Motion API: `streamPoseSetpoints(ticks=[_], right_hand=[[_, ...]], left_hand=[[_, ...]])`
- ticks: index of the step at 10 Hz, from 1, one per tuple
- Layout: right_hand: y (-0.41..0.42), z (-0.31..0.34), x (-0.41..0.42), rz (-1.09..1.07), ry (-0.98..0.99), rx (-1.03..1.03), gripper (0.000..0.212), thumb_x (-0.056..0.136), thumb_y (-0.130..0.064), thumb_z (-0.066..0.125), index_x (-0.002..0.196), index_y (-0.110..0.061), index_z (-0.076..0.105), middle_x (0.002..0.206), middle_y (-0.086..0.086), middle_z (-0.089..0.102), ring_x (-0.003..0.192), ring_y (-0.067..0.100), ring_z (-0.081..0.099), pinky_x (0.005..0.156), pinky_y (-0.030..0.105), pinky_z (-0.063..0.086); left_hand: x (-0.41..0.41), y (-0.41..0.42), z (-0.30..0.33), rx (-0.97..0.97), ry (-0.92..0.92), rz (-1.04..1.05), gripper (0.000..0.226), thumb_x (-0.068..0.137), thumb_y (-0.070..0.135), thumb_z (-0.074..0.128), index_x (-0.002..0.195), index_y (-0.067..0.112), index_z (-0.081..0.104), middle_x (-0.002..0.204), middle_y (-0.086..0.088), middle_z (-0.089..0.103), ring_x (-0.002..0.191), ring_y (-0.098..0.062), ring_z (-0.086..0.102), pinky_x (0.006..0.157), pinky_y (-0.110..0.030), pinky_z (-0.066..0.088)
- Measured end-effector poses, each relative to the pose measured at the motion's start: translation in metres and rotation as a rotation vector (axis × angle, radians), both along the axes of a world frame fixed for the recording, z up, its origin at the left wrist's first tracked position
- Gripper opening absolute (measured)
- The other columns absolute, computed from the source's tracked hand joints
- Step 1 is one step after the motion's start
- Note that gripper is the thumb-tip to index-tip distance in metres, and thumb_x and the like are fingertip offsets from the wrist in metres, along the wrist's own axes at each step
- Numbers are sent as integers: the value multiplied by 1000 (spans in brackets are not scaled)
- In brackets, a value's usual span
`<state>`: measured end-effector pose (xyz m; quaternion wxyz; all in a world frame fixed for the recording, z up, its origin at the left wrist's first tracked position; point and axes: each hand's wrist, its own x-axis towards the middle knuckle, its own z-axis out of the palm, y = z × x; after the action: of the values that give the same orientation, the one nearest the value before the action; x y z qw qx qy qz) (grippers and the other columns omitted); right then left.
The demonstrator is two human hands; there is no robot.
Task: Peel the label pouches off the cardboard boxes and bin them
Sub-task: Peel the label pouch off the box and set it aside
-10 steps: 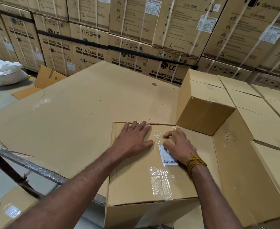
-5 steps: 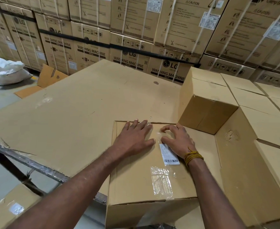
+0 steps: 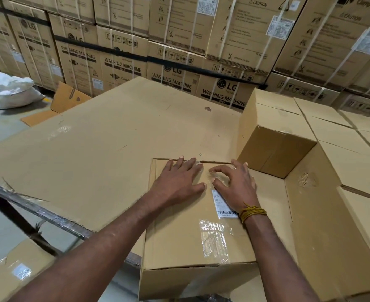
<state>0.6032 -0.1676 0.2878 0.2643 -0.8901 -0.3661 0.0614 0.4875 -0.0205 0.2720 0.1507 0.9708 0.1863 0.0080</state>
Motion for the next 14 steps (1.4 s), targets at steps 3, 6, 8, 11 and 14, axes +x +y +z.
streamPoseSetpoints(ticks=[3, 6, 8, 11, 14], right_hand=[[1, -3, 2, 66, -2, -23, 35, 94, -30, 55, 125, -48, 56, 162, 2, 24, 153, 23, 3, 121, 48, 9], [0, -9, 9, -26, 16, 82, 22, 92, -32, 60, 113, -37, 67, 144, -1, 43, 135, 13, 40, 107, 36, 35], [-2, -11, 9, -38, 11, 144, 12, 93, -28, 62, 102, -31, 69, 131, -5, 48, 109, 4, 46, 91, 25, 35], [-1, -14, 14, -48, 6, 218, 11, 89, -23, 67, 96, -25, 75, 125, 0, 58, 111, 2, 47, 88, 23, 37], [-3, -15, 12, -24, -44, 278, 7, 93, -19, 65, 93, -21, 72, 106, -4, 64, 99, 10, 57, 80, 21, 39]], left_hand=[[0, -1, 1, -6, -4, 1, 69, 99, 59, 35, 159, 31, 13, 168, 6, 1, 155, -21, -4, 124, -46, -3], [-1, -1, 2, 1, -3, 0, 69, 100, 59, 35, 159, 30, 13, 168, 5, 1, 155, -21, -3, 124, -45, -2], [-1, -2, 2, 4, 0, 3, 70, 100, 59, 34, 159, 30, 12, 168, 5, 1, 155, -21, -3, 124, -45, -2], [-1, -2, 2, 8, -4, 5, 70, 100, 58, 35, 159, 30, 13, 168, 5, 2, 155, -22, -3, 124, -45, -2], [-1, -2, 0, 0, -13, 7, 69, 99, 59, 35, 159, 30, 15, 168, 6, 3, 155, -21, -2, 124, -46, -1]])
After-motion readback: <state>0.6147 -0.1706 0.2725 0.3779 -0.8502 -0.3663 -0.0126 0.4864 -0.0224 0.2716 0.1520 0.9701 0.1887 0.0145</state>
